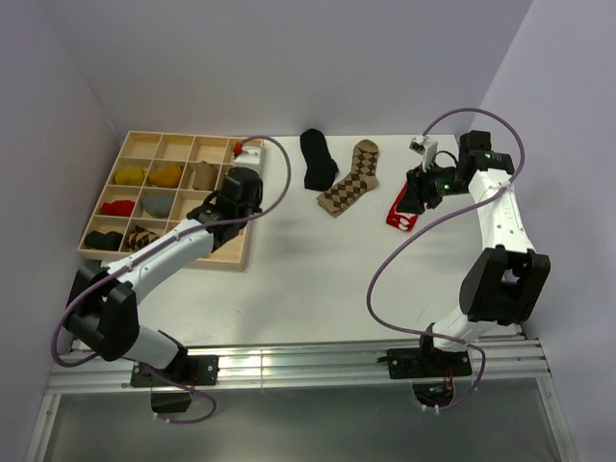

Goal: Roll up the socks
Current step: Pick up the sock at the center of the board, then place the sock in the storage box.

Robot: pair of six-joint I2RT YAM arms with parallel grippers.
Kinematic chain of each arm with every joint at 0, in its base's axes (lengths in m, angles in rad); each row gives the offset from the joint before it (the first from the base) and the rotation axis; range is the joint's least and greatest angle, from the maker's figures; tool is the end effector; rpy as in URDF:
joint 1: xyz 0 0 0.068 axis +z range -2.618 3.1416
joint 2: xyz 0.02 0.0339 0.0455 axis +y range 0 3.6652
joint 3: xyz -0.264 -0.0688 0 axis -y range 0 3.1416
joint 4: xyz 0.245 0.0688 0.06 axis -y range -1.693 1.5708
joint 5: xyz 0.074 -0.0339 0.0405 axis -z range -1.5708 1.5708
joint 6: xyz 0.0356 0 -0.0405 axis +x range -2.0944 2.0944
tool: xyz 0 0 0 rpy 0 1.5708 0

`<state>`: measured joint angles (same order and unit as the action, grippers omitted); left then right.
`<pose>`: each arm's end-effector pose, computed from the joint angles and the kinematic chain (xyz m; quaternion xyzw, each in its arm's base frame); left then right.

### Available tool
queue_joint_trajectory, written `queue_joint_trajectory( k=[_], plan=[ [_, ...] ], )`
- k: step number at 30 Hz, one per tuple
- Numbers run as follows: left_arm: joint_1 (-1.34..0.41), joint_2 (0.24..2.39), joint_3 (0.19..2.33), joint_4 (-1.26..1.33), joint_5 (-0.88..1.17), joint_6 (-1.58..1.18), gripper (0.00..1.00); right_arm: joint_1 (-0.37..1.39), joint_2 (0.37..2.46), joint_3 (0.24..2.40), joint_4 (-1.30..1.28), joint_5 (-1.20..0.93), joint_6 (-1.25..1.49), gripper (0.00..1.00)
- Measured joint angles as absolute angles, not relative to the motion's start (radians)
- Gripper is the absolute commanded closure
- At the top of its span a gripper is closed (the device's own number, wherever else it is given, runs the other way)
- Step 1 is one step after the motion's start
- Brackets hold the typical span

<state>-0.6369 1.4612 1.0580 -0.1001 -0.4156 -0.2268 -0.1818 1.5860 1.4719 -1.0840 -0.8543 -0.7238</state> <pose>0.2766 -0.1867 0.2836 0.0688 0.8461 -0.0471 0.5265 0.3095 -0.0296 0.3185 -0.3134 0.8412 0.2923 0.3297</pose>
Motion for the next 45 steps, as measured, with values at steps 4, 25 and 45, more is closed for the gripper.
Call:
queue_joint_trajectory(
  k=[4, 25, 45],
  plan=[
    [-0.538, 1.472, 1.111, -0.150, -0.575, -0.221, 1.00, -0.182, 1.539, 1.457, -1.040, -0.841, -0.691, 0.42],
    [-0.299, 1.890, 1.242, -0.321, -0.860, -0.277, 1.00, -0.182, 1.475, 1.307, -0.922, -0.794, -0.650, 0.41],
    [-0.150, 2.006, 1.377, -0.408, -0.463, -0.379, 1.00, -0.182, 1.474, 1.277, -0.916, -0.772, -0.669, 0.41]
  ],
)
